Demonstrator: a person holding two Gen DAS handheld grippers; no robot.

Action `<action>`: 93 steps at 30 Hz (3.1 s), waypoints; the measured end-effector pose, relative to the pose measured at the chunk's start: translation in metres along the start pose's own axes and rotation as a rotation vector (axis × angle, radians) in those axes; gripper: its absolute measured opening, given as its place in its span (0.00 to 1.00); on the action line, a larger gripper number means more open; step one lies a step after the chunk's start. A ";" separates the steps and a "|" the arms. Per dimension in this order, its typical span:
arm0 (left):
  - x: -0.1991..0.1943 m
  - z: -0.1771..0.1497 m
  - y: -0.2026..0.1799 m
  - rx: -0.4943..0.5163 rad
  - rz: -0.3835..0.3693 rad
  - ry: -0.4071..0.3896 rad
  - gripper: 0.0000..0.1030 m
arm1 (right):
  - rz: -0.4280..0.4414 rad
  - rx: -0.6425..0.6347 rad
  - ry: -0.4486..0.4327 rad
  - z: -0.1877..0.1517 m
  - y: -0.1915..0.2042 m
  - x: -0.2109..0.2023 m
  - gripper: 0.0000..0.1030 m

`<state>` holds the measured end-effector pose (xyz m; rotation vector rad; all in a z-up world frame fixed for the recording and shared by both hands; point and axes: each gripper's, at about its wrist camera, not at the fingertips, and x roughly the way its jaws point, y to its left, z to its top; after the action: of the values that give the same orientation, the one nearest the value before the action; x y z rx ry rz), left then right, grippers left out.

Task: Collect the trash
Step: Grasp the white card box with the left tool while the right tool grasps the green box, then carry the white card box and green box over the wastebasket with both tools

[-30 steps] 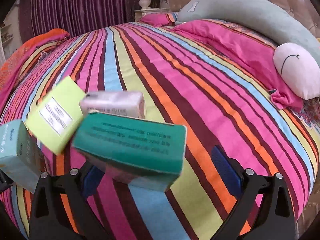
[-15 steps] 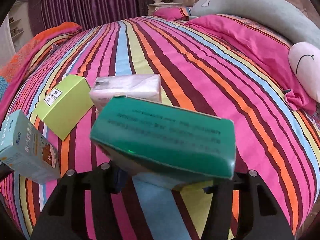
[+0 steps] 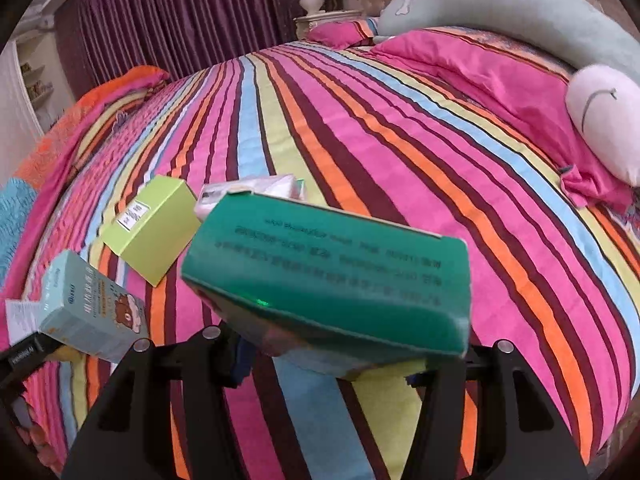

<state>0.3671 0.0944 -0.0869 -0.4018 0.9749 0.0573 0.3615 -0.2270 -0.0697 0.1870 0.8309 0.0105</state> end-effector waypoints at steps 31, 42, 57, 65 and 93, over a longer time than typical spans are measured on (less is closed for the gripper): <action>-0.111 -0.104 -0.022 0.173 0.013 -0.045 0.32 | 0.034 -0.084 0.014 -0.068 -0.013 -0.100 0.51; -0.165 -0.156 -0.034 0.235 -0.034 -0.060 0.32 | 0.097 -0.164 -0.046 -0.101 -0.013 -0.164 0.51; -0.196 -0.261 -0.039 0.339 -0.049 0.013 0.32 | 0.155 -0.176 0.012 -0.172 -0.018 -0.212 0.51; -0.184 -0.311 -0.035 0.355 -0.047 0.108 0.32 | 0.144 -0.202 0.119 -0.225 -0.013 -0.212 0.51; -0.056 -0.388 0.009 0.223 -0.004 0.541 0.32 | 0.132 0.078 0.753 -0.326 -0.046 -0.087 0.51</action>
<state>0.0256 -0.0287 -0.2353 -0.2138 1.4968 -0.1716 0.0604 -0.2267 -0.2282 0.3191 1.5697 0.1813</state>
